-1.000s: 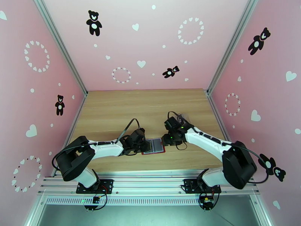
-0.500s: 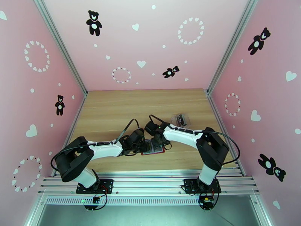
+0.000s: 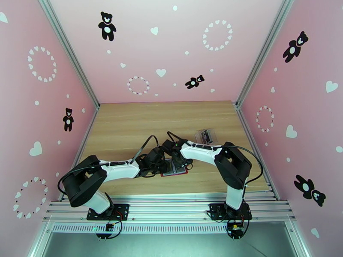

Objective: Put the credit cards into the card holder

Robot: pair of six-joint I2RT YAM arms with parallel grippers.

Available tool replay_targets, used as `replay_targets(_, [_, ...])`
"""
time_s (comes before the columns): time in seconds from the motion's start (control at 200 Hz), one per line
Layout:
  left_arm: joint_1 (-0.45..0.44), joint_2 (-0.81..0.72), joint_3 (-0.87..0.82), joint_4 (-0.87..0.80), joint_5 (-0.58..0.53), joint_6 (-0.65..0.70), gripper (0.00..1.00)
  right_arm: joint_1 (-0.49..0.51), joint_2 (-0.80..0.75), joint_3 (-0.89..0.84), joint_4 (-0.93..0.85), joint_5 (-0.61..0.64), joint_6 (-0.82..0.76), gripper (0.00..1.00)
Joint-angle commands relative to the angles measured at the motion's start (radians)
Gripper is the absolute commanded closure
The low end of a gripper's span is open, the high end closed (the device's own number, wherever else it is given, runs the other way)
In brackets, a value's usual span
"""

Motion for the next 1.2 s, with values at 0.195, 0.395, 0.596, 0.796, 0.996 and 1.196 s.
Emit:
replay_targets(0.195, [-0.008, -0.006, -0.029, -0.057, -0.02, -0.002, 0.72, 0.001, -0.006, 0.031, -0.073, 0.077, 0.013, 0.65])
replay_targets(0.395, [-0.007, -0.008, -0.03, -0.059, -0.02, -0.001, 0.72, 0.001, -0.029, 0.025, -0.086, 0.07, 0.018, 0.73])
replay_targets(0.596, [-0.008, -0.027, -0.035, -0.068, -0.023, -0.002, 0.72, 0.0, -0.071, 0.007, -0.067, 0.045, 0.018, 0.86])
replay_targets(0.796, [-0.008, -0.119, -0.046, -0.152, -0.091, 0.003, 0.5, -0.031, -0.171, -0.069, 0.043, -0.05, 0.002, 1.0])
replay_targets(0.996, [-0.004, -0.226, -0.072, -0.278, -0.18, -0.013, 0.33, -0.073, -0.227, -0.163, 0.159, -0.194, -0.007, 1.0])
replay_targets(1.196, [-0.002, -0.159, -0.111, -0.198, -0.123, -0.044, 0.39, -0.077, -0.221, -0.203, 0.233, -0.276, -0.001, 1.0])
